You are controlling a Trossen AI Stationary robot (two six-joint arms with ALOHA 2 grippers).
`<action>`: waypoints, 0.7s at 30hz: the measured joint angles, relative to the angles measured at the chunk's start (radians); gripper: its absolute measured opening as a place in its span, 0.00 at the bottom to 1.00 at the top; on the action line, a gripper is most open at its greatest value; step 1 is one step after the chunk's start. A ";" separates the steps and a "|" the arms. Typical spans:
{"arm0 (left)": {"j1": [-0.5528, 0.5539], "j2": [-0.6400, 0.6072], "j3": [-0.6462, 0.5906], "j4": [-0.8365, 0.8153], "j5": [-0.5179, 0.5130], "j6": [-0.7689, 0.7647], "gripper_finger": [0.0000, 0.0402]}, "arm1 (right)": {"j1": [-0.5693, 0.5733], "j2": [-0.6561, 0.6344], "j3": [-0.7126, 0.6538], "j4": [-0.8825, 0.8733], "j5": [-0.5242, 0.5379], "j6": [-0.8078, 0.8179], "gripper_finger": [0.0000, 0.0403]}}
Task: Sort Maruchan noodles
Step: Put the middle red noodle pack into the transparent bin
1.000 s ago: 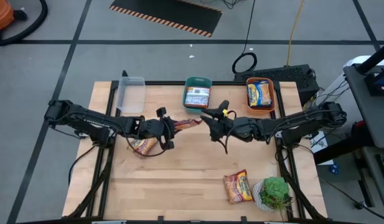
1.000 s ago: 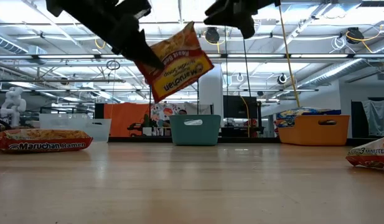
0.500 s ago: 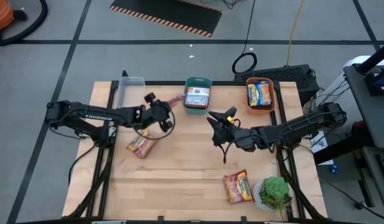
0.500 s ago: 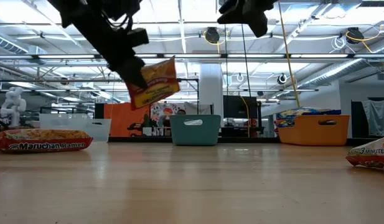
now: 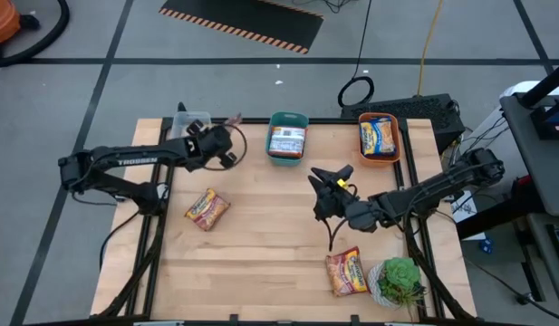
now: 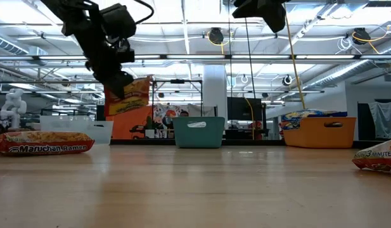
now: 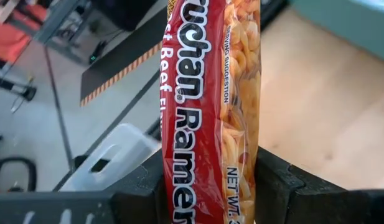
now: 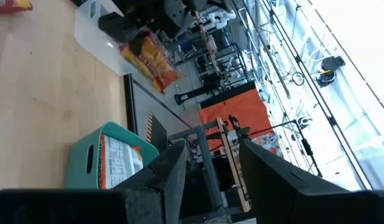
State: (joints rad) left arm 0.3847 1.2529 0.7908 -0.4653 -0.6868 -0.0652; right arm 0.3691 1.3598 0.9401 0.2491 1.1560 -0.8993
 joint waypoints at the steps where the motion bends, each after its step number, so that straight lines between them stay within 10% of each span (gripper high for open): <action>1: 0.016 -0.012 0.000 -0.018 0.000 -0.002 0.39 | 0.000 0.000 0.000 -0.001 0.000 0.000 0.36; 21: 0.242 -0.135 0.000 -0.393 -0.111 -0.287 0.40 | -0.002 0.000 0.000 -0.019 0.000 0.043 0.36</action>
State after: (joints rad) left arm 0.6272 1.1175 0.7906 -0.8585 -0.7975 -0.3523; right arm 0.3668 1.3598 0.9401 0.2306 1.1561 -0.8566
